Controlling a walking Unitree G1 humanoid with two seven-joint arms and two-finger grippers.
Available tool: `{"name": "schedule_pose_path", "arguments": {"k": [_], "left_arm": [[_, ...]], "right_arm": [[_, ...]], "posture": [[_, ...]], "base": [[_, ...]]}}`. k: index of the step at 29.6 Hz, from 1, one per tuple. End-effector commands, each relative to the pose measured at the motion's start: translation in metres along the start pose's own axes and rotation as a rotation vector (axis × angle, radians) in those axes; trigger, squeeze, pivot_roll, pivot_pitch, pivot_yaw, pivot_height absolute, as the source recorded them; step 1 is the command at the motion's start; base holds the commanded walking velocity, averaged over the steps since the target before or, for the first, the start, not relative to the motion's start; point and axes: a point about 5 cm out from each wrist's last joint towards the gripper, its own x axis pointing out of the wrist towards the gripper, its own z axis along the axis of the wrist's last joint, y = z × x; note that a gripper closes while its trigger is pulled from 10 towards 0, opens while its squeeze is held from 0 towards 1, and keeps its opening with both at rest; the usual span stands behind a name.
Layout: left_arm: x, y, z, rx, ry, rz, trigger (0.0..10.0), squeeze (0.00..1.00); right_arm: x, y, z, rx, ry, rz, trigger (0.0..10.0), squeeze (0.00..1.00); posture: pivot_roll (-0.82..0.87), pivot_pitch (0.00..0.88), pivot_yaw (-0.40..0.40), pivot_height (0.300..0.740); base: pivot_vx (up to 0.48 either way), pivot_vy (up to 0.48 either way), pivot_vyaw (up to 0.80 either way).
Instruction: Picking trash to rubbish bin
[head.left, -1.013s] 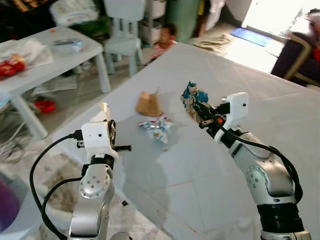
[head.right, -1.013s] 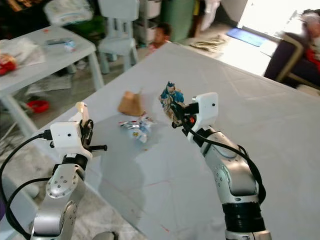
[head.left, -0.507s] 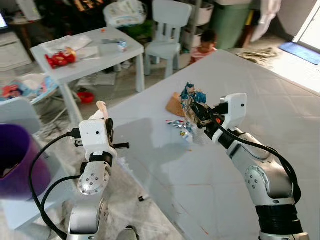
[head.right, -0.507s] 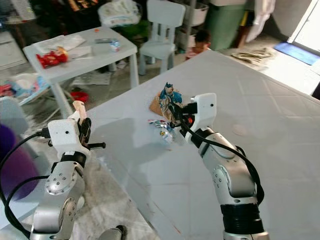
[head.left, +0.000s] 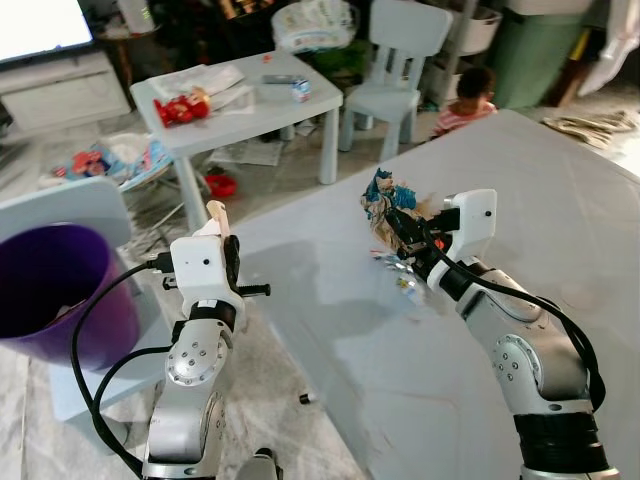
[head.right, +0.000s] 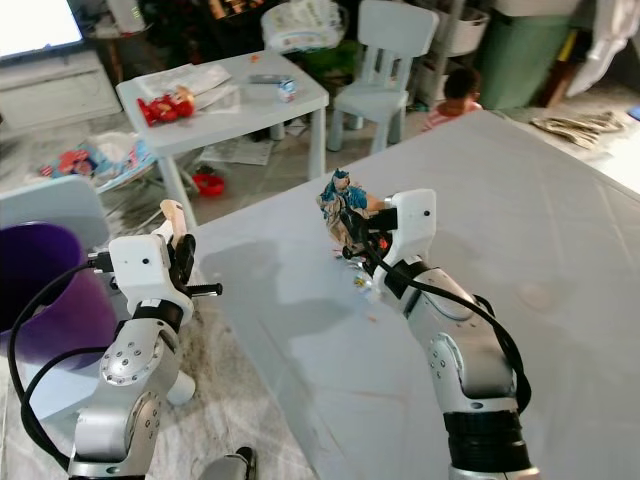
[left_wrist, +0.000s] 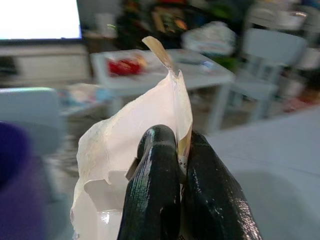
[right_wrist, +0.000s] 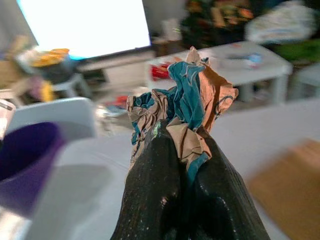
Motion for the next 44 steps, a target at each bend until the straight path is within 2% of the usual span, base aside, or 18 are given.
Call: {"name": "schedule_pose_path", "arguments": {"k": [1, 19, 23, 32, 44], "left_arm": [[-0.0011, -0.0051, -0.0009, -0.024, 0.011, -0.018, 0.0, 0.0], [-0.002, -0.0078, -0.0042, -0.059, 0.037, -0.037, 0.0, 0.0], [-0.0014, -0.0072, -0.0046, -0.067, 0.041, -0.036, 0.0, 0.0], [-0.0023, -0.0075, -0.0066, -0.078, 0.052, -0.037, 0.0, 0.0], [-0.0026, -0.0086, -0.0082, -0.083, 0.06, -0.043, 0.0, 0.0]], "right_arm": [[-0.0028, -0.0024, 0.0058, -0.011, -0.016, -0.011, 0.0, 0.0], [-0.0043, -0.0017, 0.0045, -0.006, -0.008, -0.007, 0.0, 0.0], [-0.0027, -0.0037, 0.0049, 0.02, -0.01, -0.026, 0.0, 0.0], [-0.0033, -0.0025, 0.0053, 0.018, -0.01, -0.018, 0.0, 0.0], [-0.0039, -0.0024, 0.0061, 0.014, -0.008, -0.013, 0.0, 0.0]], "posture": [[0.03, 0.09, -0.056, 0.74], [0.02, 0.091, -0.059, 0.74], [0.02, 0.088, -0.061, 0.74], [0.02, 0.091, -0.061, 0.74], [0.02, 0.093, -0.064, 0.74]], "base": [[0.0, 0.0, 0.8], [0.0, 0.0, 0.8], [0.0, 0.0, 0.0], [0.0, 0.0, 0.0], [0.0, 0.348, 0.0]]}}
